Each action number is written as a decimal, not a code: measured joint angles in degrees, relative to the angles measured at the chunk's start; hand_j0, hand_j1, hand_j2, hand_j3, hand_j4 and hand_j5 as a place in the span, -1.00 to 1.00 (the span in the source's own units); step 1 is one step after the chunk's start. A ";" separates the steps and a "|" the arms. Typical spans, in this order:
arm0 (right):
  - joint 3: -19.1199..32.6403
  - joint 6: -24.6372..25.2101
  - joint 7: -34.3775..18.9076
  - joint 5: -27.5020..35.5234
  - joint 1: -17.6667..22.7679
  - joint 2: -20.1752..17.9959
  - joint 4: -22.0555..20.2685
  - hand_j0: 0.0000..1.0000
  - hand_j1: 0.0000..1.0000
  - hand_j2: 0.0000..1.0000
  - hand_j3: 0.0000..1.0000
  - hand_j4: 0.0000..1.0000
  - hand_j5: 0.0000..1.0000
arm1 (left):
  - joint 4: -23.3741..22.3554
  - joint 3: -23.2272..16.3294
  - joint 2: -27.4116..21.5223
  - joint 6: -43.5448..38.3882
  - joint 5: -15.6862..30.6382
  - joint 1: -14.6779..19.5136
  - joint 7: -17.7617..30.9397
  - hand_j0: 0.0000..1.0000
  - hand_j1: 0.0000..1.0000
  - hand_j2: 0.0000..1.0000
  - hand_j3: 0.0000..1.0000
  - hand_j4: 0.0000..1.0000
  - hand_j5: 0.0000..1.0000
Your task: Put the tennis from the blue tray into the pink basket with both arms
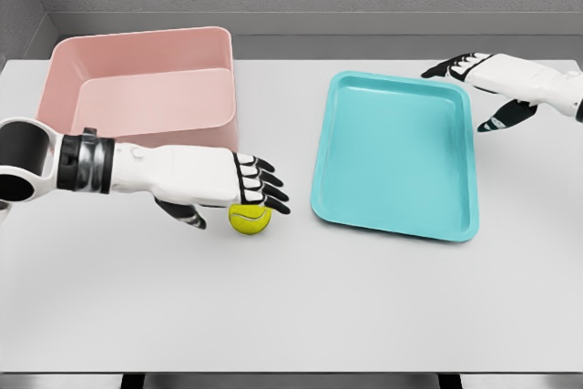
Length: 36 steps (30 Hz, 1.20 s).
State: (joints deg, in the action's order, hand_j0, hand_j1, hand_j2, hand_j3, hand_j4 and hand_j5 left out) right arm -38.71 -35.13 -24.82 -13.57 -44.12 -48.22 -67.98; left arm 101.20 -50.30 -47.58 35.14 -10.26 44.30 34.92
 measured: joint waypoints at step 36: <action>2.27 0.00 0.01 -0.07 1.93 0.10 0.94 1.00 1.00 1.00 1.00 1.00 1.00 | -0.20 -5.13 2.33 0.00 -0.10 5.36 0.10 1.00 1.00 1.00 1.00 1.00 1.00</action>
State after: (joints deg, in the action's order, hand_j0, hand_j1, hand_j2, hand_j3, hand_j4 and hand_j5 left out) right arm -36.44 -35.12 -24.81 -13.64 -42.19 -48.12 -67.04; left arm 100.99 -55.43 -45.25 35.15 -10.35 49.66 35.02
